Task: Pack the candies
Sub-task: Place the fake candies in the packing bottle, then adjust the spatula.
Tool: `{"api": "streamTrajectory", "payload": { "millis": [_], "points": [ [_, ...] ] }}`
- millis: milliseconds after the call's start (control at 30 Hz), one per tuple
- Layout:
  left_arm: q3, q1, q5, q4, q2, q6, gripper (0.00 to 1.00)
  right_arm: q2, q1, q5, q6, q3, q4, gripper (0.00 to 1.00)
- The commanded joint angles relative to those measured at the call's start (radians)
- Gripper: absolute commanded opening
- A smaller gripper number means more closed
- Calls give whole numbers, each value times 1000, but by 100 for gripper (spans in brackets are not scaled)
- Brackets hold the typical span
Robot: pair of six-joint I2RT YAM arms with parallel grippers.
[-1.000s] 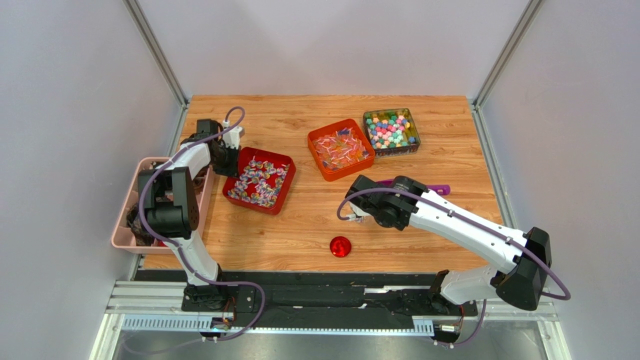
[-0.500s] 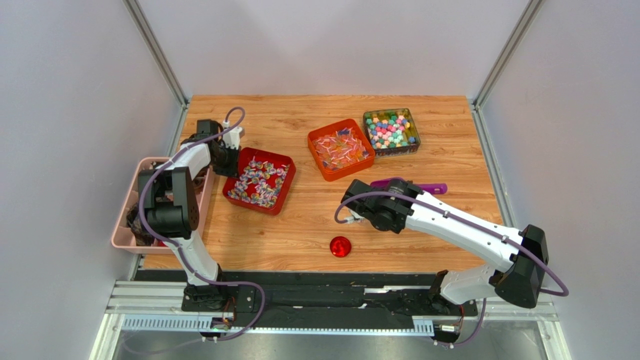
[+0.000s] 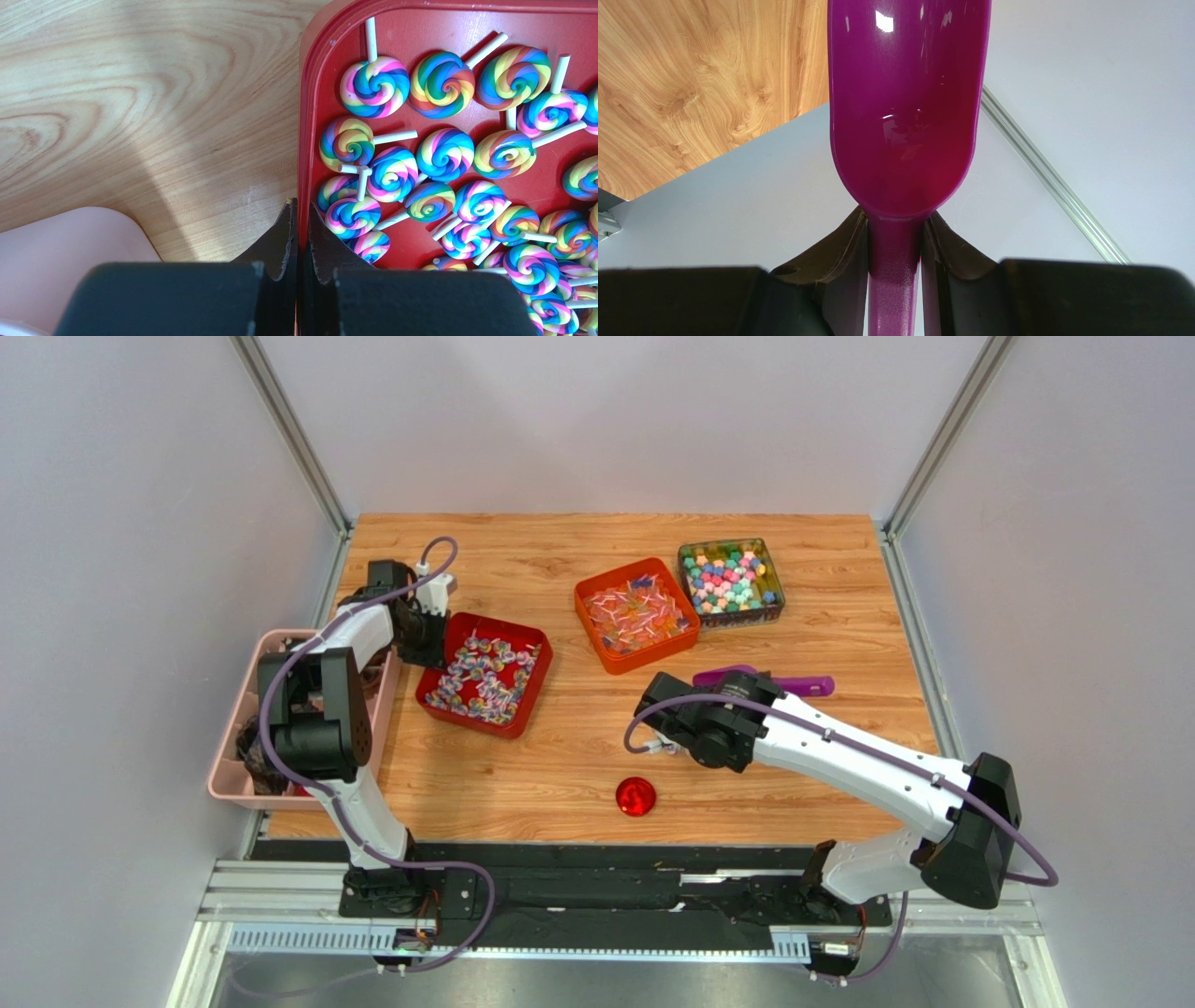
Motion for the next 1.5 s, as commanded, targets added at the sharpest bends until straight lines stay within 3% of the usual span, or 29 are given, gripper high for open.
{"api": "streamTrajectory", "payload": {
  "millis": [0,267,900,1467],
  "points": [
    [12,-2,58,21,-62,-16,0,-5,5,62,-37,12,-318,0],
    [20,0,53,15,-45,-19,0,-6,3,21,-40,158,-318,0],
    [104,-55,-116,-49,34,-17,0,107,-37,-399,18,483,-279,0],
    [208,-77,-47,-72,174,-16,0,183,-53,-596,18,635,-248,0]
  ]
}}
